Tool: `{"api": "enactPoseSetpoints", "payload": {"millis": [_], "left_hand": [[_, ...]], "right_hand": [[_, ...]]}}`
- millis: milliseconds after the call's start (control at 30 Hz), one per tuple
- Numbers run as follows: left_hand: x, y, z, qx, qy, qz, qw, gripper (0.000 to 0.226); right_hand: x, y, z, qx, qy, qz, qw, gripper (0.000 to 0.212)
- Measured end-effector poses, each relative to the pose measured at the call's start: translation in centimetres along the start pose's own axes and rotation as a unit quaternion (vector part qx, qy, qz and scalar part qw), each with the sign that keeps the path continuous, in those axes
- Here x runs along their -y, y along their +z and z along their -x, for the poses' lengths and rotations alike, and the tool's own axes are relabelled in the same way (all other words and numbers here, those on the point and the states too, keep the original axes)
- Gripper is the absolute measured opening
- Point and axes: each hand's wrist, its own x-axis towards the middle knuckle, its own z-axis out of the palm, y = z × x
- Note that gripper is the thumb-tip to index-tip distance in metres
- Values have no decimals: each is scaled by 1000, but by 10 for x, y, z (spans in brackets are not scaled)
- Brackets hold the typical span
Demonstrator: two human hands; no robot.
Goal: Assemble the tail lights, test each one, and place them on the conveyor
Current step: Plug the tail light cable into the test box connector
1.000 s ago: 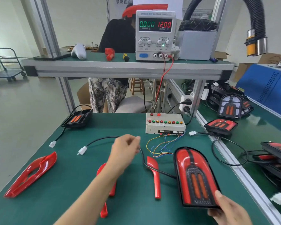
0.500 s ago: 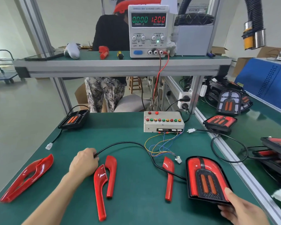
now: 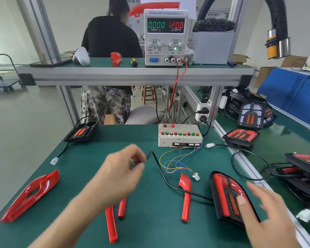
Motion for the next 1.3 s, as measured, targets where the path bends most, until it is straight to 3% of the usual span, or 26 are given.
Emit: {"api": "enactPoseSetpoints", "payload": {"millis": [33, 167, 300, 433, 533, 633, 700, 767, 833, 900, 1000, 1167, 1300], "left_hand": [[-12, 9, 7, 26, 1, 31, 999, 16], [-42, 49, 25, 146, -63, 232, 960, 10], [-44, 72, 25, 156, -133, 384, 900, 25], [-39, 76, 19, 200, -176, 518, 813, 36], [-35, 72, 10, 208, -172, 519, 811, 36], [-34, 67, 0, 217, -164, 456, 847, 26], [-33, 71, -13, 194, -140, 353, 904, 17], [-29, 76, -36, 94, -90, 215, 968, 17], [-27, 88, -66, -1, -28, 122, 992, 16], [-25, 102, -98, 6, 19, 91, 996, 11], [-25, 131, -130, 157, 59, 7, 986, 13], [-17, 172, -138, 358, 73, -161, 917, 32], [-10, 189, -129, 356, 70, -232, 902, 36]], "right_hand": [[12, 3, 0, 40, -67, -38, 996, 38], [49, 36, 10, 212, -257, -139, 933, 72], [55, 62, 21, 156, -242, -242, 927, 48], [49, 61, 16, 144, -242, -260, 924, 35], [41, 56, 6, 196, -315, -199, 907, 43], [28, 51, -6, 200, -374, -132, 896, 43], [20, 49, -10, 190, -380, -110, 898, 35], [19, 49, -9, 157, -379, -98, 907, 32], [21, 50, -4, 125, -362, -123, 915, 42], [28, 51, 3, 128, -325, -196, 916, 49], [41, 53, 15, 155, -219, -360, 894, 43], [53, 54, 20, 105, -22, -537, 837, 42], [45, 57, 5, 23, 116, -557, 822, 50]]}}
